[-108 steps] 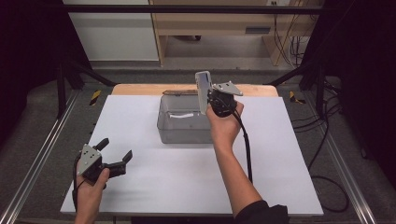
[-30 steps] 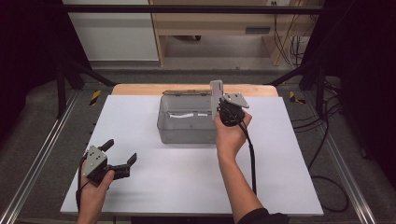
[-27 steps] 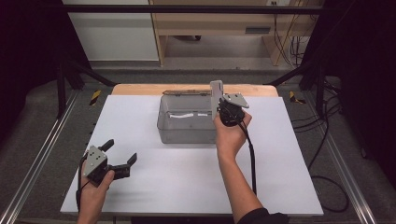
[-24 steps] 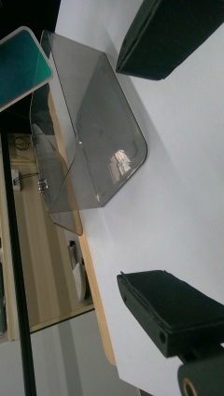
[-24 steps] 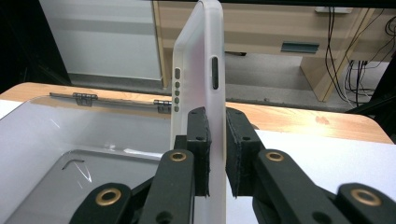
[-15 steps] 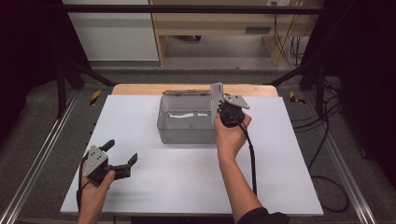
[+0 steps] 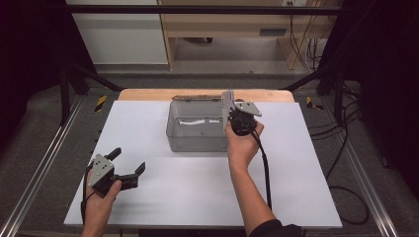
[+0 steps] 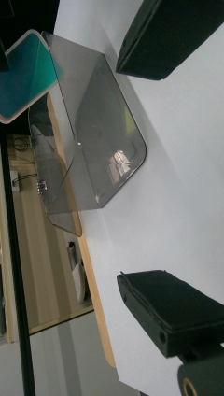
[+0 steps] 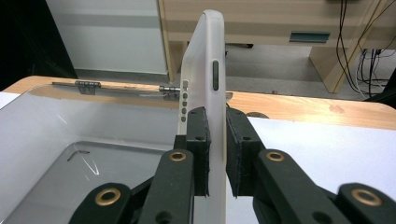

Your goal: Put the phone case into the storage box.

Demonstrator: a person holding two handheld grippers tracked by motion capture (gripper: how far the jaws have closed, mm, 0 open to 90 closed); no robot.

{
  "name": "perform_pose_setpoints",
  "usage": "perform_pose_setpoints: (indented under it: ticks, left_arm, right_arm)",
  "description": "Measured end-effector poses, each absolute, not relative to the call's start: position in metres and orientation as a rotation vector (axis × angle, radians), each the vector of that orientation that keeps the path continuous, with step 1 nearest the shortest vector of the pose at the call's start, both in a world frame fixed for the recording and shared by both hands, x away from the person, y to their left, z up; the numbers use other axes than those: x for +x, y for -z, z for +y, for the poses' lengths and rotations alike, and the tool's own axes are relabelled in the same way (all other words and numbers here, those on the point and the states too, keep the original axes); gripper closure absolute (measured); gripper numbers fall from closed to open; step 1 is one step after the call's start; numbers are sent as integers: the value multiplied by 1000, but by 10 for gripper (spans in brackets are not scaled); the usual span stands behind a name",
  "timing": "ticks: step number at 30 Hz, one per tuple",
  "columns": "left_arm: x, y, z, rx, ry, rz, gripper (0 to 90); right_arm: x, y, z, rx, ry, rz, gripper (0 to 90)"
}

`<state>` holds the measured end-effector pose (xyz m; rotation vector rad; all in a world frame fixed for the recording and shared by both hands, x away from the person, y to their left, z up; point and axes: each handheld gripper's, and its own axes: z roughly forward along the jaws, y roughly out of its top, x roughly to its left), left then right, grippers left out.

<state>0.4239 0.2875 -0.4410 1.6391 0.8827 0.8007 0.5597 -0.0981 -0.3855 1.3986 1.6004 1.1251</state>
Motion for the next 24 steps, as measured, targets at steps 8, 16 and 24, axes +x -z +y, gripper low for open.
perform_pose_setpoints:
  ticks: [8, 16, 24]
  left_arm:
    - [424, 441, 288, 1641, -800, 882, 20]
    - [424, 441, 288, 1643, -800, 881, 20]
    - [424, 441, 288, 1642, -800, 882, 20]
  right_arm:
    - [560, 389, -96, 1397, -1129, 1615, 810]
    - [561, 393, -95, 1401, -1126, 1627, 810]
    - [562, 396, -93, 1402, -1119, 1640, 810]
